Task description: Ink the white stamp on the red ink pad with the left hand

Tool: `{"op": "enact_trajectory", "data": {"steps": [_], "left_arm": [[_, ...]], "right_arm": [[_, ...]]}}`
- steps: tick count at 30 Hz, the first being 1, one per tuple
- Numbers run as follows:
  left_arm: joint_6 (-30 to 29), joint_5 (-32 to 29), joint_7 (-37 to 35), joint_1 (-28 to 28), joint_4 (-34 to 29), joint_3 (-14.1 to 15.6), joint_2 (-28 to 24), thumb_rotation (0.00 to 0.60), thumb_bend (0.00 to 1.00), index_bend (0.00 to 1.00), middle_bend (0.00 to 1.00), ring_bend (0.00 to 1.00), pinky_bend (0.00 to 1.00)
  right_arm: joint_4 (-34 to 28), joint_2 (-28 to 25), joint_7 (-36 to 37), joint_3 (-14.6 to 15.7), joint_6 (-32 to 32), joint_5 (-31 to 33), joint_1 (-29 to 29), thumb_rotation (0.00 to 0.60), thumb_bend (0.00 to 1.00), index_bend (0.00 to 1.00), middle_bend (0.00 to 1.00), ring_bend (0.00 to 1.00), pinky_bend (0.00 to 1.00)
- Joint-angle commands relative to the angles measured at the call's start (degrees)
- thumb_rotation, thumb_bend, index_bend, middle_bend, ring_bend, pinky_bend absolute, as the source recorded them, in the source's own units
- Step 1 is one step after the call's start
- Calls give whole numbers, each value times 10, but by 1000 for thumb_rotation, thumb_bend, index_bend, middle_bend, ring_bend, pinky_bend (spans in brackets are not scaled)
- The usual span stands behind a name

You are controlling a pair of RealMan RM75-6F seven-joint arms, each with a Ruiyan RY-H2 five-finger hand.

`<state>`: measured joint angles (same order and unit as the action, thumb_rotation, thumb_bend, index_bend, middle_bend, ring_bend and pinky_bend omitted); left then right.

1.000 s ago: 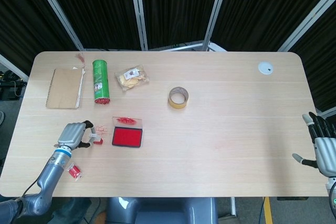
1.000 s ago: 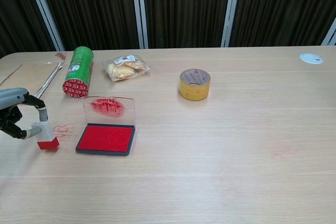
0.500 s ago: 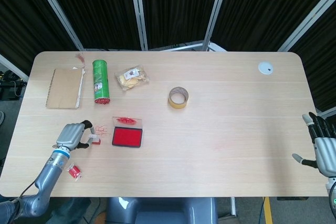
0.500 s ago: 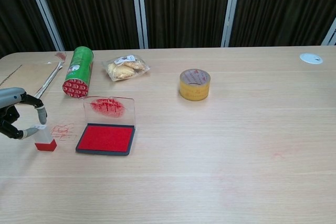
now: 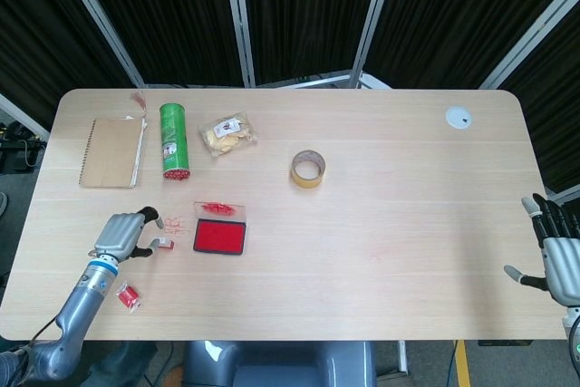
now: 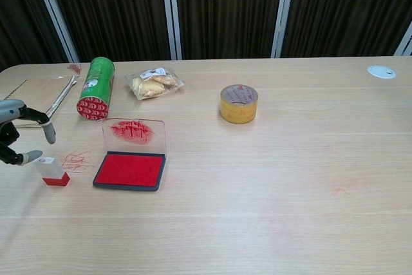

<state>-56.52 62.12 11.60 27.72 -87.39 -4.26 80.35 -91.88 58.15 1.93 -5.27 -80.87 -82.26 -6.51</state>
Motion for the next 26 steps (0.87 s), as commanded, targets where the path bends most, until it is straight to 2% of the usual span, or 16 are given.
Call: {"op": "enact_trajectory", "data": {"steps": [1,2,4,6,7,8,9,10,11,12,13,15,19,26], "left_arm": [[-21,11,-7,-10,-29,-4,-26,600,347,399,241,858,909],[-31,16,-10,-14,-41,-6,-38,600,342,400,241,856,907],[-50,28,-17,-23,-63,-7,-59,600,258,400,240,844,898],[-76,42,-16,-32,-75,-9,-75,600,67,402,218,770,834],[-102,58,-11,-41,-80,-9,-84,600,35,397,198,727,796],[-130,74,-10,-52,-86,-8,-90,600,2,366,134,596,677],[-167,99,-10,-66,-91,-5,-95,600,0,311,67,431,510],[-199,121,-7,-80,-93,0,-100,600,0,263,31,321,386],[-224,136,1,-92,-94,5,-104,600,0,186,2,179,210],[-239,143,8,-99,-97,8,-107,600,0,116,0,85,86],[-261,152,17,-110,-103,9,-110,600,0,74,0,47,38],[-292,163,27,-126,-117,11,-115,600,0,7,0,0,0],[-327,170,58,-151,-152,18,-131,600,0,0,0,0,0],[-322,170,65,-161,-170,22,-149,600,0,0,0,0,0]], "right_arm": [[-2,-2,3,1,-2,-3,1,600,0,0,0,0,0],[-3,-3,5,1,-3,-4,1,600,0,0,0,0,0],[-5,-5,8,1,-5,-6,2,600,0,0,0,0,0],[-7,-6,11,1,-8,-9,3,600,0,0,0,0,0],[-8,-8,13,1,-9,-10,4,600,0,0,0,0,0],[-10,-9,14,2,-11,-12,4,600,0,0,0,0,0],[-12,-11,17,3,-13,-15,5,600,0,0,0,0,0],[-14,-12,19,3,-15,-18,6,600,0,0,0,0,0],[-15,-14,20,4,-17,-20,7,600,0,0,0,0,0],[-16,-15,21,4,-18,-22,7,600,0,0,0,0,0],[-17,-16,22,4,-21,-24,8,600,0,0,0,0,0],[-18,-17,24,4,-24,-26,9,600,0,0,0,0,0],[-16,-18,28,3,-27,-27,10,600,0,0,0,0,0],[-14,-17,27,1,-31,-31,9,600,0,0,0,0,0]]}}
